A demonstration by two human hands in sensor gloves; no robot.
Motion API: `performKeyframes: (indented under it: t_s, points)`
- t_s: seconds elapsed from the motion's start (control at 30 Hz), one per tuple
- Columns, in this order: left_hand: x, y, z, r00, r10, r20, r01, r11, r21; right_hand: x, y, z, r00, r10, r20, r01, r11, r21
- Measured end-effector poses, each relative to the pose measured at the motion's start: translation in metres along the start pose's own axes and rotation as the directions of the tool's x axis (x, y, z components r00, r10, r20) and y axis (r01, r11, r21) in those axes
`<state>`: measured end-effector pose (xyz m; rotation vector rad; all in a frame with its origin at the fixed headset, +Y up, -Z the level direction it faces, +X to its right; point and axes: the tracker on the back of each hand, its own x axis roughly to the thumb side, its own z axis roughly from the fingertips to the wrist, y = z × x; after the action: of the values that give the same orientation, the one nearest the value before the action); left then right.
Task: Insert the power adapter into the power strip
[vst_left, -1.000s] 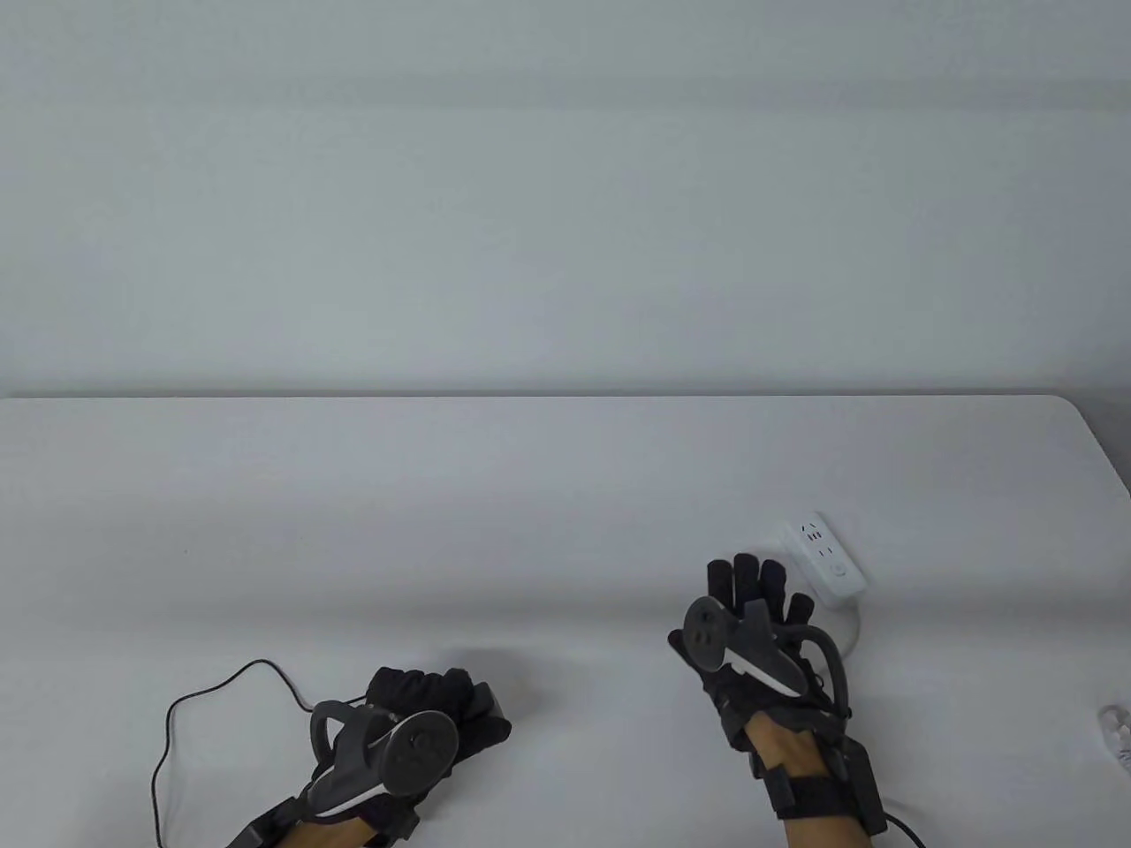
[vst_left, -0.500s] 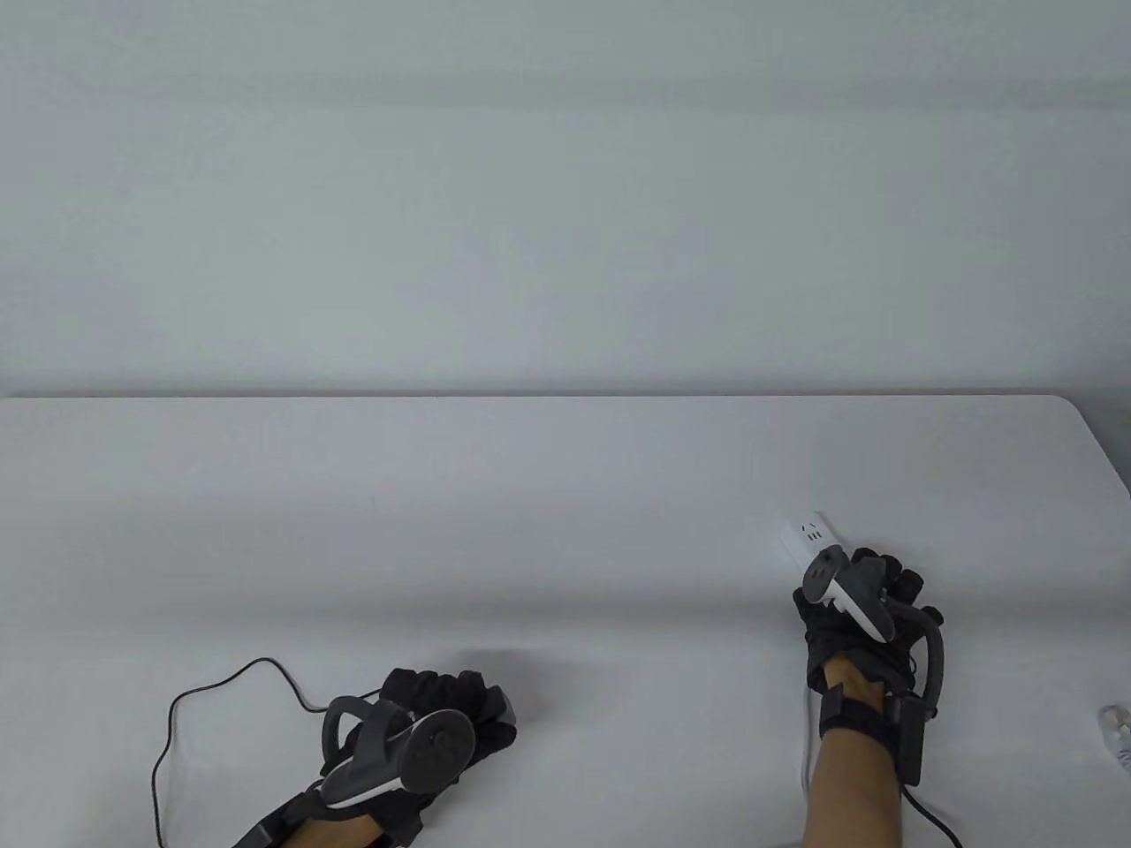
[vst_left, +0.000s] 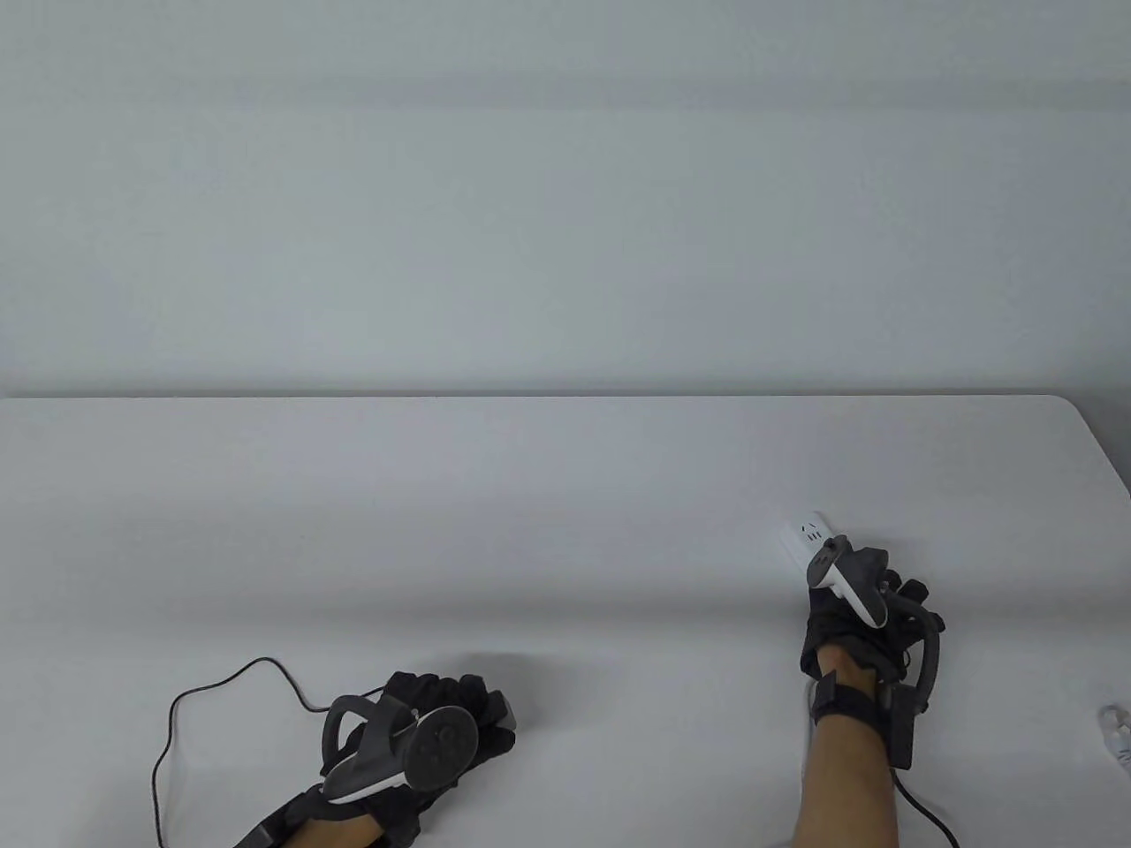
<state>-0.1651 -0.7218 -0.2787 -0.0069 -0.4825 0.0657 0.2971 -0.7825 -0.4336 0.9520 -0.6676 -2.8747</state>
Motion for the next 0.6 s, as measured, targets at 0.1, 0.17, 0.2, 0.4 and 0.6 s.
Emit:
performKeyframes:
  t_s: [0.1,0.17,0.2,0.4,0.6]
  points:
    - [0.0,0.0,0.0,1.0,0.0,-0.002,0.0,1.0,-0.007,0.001,0.0,0.001,1.0,-0.004,-0.005,0.004,1.0,-0.011]
    - [-0.001,0.0,0.0,1.0,-0.004,-0.007,0.004,1.0,-0.003,0.002,0.0,0.001,1.0,0.016,-0.002,-0.016,0.999,-0.034]
    - [-0.001,0.001,0.0,1.0,-0.006,-0.008,0.006,1.0,-0.003,0.002,0.0,0.002,1.0,0.024,-0.002,-0.024,0.998,-0.049]
    - [-0.005,0.002,-0.001,1.0,0.003,-0.018,-0.003,1.0,-0.011,0.0,0.002,0.013,0.998,0.046,0.033,-0.04,0.987,-0.153]
    - [-0.014,0.0,-0.004,0.999,0.031,-0.029,-0.032,0.999,-0.022,0.002,0.0,0.032,0.989,0.1,0.105,-0.063,0.947,-0.314]
